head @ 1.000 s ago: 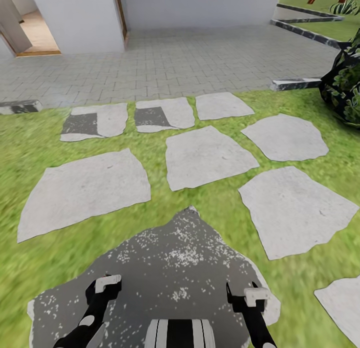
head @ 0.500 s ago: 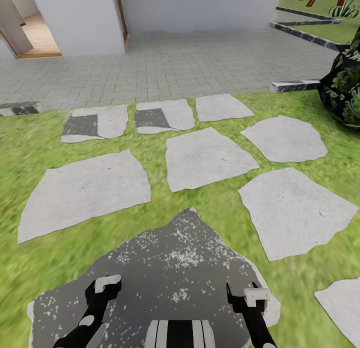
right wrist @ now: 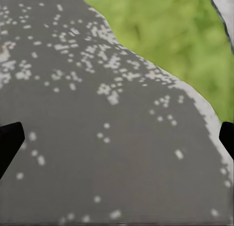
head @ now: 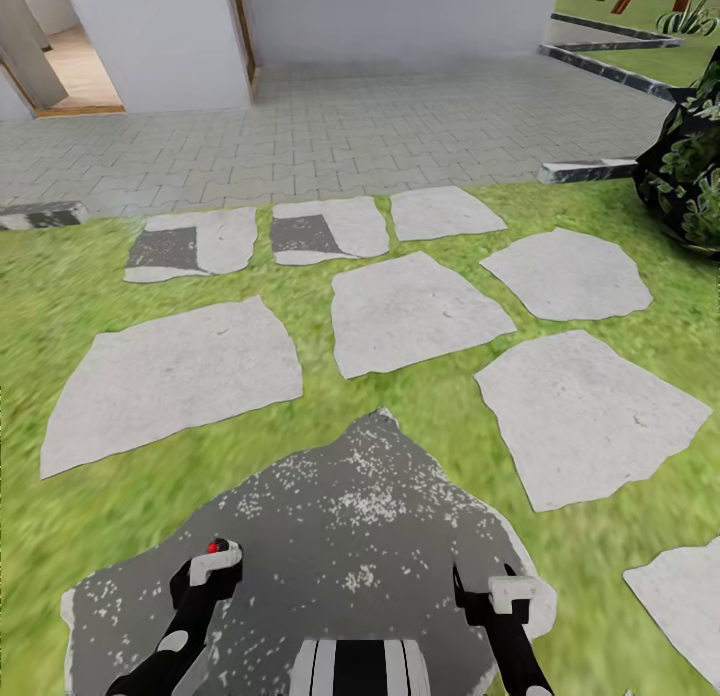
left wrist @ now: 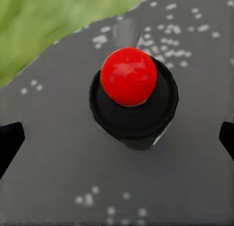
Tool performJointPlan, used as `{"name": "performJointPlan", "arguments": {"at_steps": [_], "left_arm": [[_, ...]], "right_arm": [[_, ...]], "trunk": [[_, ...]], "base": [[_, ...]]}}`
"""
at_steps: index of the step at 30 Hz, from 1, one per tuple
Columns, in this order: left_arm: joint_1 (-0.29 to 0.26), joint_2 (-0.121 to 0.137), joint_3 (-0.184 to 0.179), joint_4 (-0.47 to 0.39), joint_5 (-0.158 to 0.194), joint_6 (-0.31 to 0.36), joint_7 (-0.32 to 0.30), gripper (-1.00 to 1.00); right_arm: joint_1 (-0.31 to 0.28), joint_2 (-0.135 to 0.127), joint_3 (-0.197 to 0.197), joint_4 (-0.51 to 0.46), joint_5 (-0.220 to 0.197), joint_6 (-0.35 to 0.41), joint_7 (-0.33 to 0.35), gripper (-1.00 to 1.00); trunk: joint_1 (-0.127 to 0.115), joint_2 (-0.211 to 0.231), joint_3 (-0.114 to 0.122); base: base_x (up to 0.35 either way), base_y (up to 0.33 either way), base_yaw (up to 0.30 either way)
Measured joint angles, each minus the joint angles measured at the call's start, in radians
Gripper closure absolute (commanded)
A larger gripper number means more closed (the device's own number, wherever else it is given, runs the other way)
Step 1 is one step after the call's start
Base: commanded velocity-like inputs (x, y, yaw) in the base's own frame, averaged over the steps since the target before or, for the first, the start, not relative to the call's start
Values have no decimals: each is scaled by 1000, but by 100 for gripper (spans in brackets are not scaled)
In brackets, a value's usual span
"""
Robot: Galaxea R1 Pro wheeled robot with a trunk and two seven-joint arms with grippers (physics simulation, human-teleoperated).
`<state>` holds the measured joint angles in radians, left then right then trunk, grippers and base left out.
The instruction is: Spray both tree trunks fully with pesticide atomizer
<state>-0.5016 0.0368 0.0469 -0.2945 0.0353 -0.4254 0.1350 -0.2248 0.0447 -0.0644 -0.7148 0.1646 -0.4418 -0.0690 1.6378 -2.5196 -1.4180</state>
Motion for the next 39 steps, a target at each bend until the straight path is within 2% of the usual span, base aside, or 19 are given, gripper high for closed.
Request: {"name": "performJointPlan", "arguments": {"at_steps": [39], "left_arm": [[0, 1, 2, 0, 0, -2, 1, -100]], "right_arm": [[1, 0, 0, 0, 0, 0, -1, -100]], "trunk": [[0, 0, 8]], "base": [[9, 0, -11]]}}
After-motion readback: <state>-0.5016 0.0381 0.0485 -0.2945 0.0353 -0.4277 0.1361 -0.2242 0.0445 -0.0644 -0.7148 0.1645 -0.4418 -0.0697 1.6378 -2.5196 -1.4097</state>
